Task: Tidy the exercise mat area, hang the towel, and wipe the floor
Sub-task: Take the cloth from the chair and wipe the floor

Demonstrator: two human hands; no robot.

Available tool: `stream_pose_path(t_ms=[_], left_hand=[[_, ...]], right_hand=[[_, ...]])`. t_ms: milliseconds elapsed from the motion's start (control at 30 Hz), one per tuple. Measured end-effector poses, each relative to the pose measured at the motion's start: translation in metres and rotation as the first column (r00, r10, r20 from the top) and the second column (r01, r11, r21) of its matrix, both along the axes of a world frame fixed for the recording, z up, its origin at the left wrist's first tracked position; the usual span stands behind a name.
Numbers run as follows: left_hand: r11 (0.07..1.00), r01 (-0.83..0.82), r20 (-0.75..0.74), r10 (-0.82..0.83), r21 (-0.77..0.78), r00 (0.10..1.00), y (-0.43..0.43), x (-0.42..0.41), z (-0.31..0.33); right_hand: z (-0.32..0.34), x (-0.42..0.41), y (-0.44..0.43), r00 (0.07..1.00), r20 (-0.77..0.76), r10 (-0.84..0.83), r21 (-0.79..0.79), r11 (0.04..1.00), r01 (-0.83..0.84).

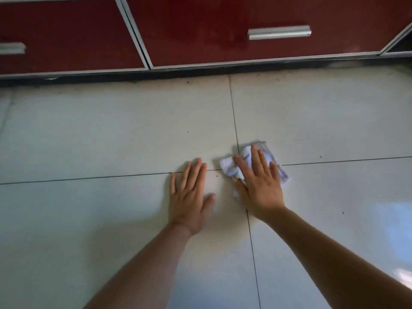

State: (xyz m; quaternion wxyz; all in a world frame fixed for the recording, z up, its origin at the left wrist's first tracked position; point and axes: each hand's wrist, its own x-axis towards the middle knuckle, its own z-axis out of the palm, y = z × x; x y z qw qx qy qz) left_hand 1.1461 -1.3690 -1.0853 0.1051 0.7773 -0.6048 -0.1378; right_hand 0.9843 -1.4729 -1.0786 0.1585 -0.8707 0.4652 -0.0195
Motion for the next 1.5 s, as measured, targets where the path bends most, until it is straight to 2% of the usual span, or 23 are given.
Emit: stream_pose_path(t_ms=[100,200,300,433,533,633,800,867,1067,1233,1300,1400,1433,1500], left_hand=[[0.996,0.005,-0.147,-0.018,-0.085,0.989,0.003,0.016,0.009],[0.992,-0.063,-0.028,0.061,-0.108,0.998,0.015,0.064,0.015],[0.982,-0.186,0.068,0.186,-0.013,0.980,0.038,0.113,0.008],[0.958,-0.282,0.143,0.272,0.051,0.952,0.053,0.129,-0.005],[0.959,-0.281,0.122,0.275,0.035,0.954,0.052,0.130,-0.006],[0.961,-0.275,0.102,0.271,0.031,0.957,0.054,0.133,-0.006],[0.958,-0.278,0.076,0.273,0.068,0.959,0.053,0.136,-0.001],[0.961,-0.269,0.056,0.266,0.061,0.962,0.053,0.137,-0.002],[0.966,-0.258,0.012,0.258,0.025,0.966,0.057,0.138,-0.002],[0.960,-0.280,0.004,0.280,0.001,0.960,0.057,0.140,0.003],[0.894,-0.447,0.042,0.446,0.033,0.894,0.070,0.152,0.009],[0.641,-0.761,0.106,0.754,0.098,0.648,0.111,0.192,0.015],[0.578,-0.803,0.129,0.794,0.143,0.594,0.128,0.208,0.015],[0.518,-0.824,0.182,0.809,0.230,0.559,0.155,0.239,0.013]], right_hand=[[-0.003,0.002,0.030,0.999,0.007,-0.035,-0.023,0.999,0.035],[0.001,0.027,0.018,0.999,0.008,-0.048,0.038,0.998,0.048],[0.004,0.076,-0.008,1.000,0.003,0.009,0.082,0.997,-0.009],[0.003,0.144,0.004,0.994,0.040,0.099,0.064,0.993,-0.102],[-0.002,0.150,0.031,0.976,0.073,0.203,0.031,0.978,-0.206],[-0.004,0.136,0.035,0.967,0.027,0.254,-0.022,0.967,-0.254],[0.006,0.204,0.021,0.982,-0.165,0.088,0.077,0.994,-0.076],[0.006,0.221,0.019,0.977,-0.201,0.073,0.064,0.996,-0.061],[0.005,0.219,0.016,0.961,-0.239,0.142,0.038,0.990,-0.137],[0.008,0.223,0.006,0.936,-0.210,0.282,0.043,0.959,-0.279],[0.011,0.221,0.006,0.906,-0.199,0.374,0.047,0.927,-0.372],[0.013,0.238,0.014,0.804,-0.200,0.560,0.079,0.827,-0.557],[0.012,0.249,0.020,0.766,-0.202,0.610,0.092,0.790,-0.606],[0.011,0.277,0.033,0.709,-0.197,0.677,0.088,0.733,-0.675]])
